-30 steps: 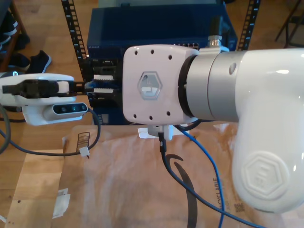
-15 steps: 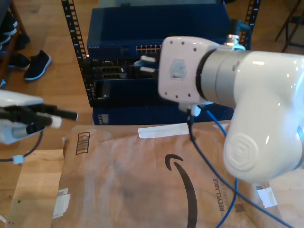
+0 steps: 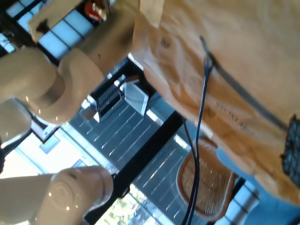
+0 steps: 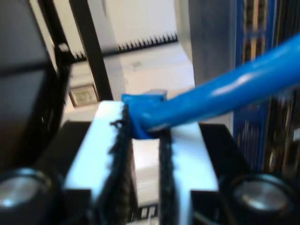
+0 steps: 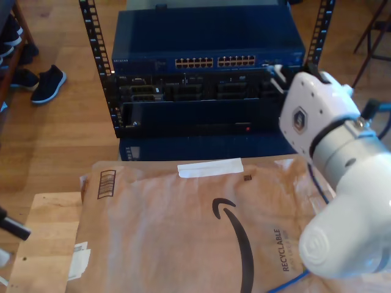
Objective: Grab the cable and plug it in
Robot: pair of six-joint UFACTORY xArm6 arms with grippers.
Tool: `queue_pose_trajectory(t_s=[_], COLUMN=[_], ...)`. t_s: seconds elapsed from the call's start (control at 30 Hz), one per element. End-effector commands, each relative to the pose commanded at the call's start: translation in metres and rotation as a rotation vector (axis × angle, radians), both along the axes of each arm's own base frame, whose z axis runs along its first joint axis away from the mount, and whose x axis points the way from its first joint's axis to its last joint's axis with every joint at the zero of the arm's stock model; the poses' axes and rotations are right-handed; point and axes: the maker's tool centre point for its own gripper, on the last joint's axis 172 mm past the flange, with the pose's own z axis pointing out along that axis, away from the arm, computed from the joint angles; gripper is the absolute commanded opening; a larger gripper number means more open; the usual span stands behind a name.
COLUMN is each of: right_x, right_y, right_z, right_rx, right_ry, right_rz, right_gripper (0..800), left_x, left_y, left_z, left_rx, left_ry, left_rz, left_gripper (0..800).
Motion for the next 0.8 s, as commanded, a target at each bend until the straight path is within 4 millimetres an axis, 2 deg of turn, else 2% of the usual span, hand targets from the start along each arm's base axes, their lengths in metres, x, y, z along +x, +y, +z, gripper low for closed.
queue_pose_trajectory(t_s=[0.03, 0.1, 0.17, 0.27, 0.4, 0.6, 0.63, 0.7, 0.8], right_x=[-0.002, -0.008, -0.014, -0.020, -0.031, -0.041, -0.041, -0.038, -0.038], right_y=[-0.008, -0.002, 0.002, -0.006, 0.009, -0.004, -0.004, 0.000, 0.007], right_z=[-0.001, -0.010, -0.020, -0.022, -0.041, -0.057, -0.055, -0.052, -0.056], right_rx=[-0.025, -0.072, -0.099, -0.168, -0.228, -0.306, -0.315, -0.331, -0.327], right_ry=[-0.011, -0.003, 0.014, -0.005, -0.006, 0.015, 0.002, -0.021, -0.011], right_rz=[-0.033, -0.045, -0.052, -0.103, -0.117, -0.206, -0.221, -0.235, -0.236], right_gripper=[7, 16, 21, 22, 17, 7, 2, 2, 2], left_x=[-0.004, -0.016, -0.038, -0.067, -0.101, -0.137, -0.140, -0.151, -0.183], left_y=[0.005, 0.011, 0.013, 0.018, 0.024, 0.025, 0.029, 0.051, 0.073], left_z=[-0.001, -0.010, -0.020, -0.038, -0.064, -0.087, -0.091, -0.107, -0.139], left_rx=[0.014, 0.047, 0.079, 0.163, 0.242, 0.147, 0.151, 0.207, 0.263], left_ry=[-0.004, -0.013, -0.032, -0.068, -0.142, -0.257, -0.280, -0.316, -0.329], left_rz=[-0.001, -0.019, -0.078, -0.148, -0.263, -0.234, -0.228, -0.227, -0.237], left_gripper=[799, 799, 799, 799, 799, 799, 800, 800, 800])
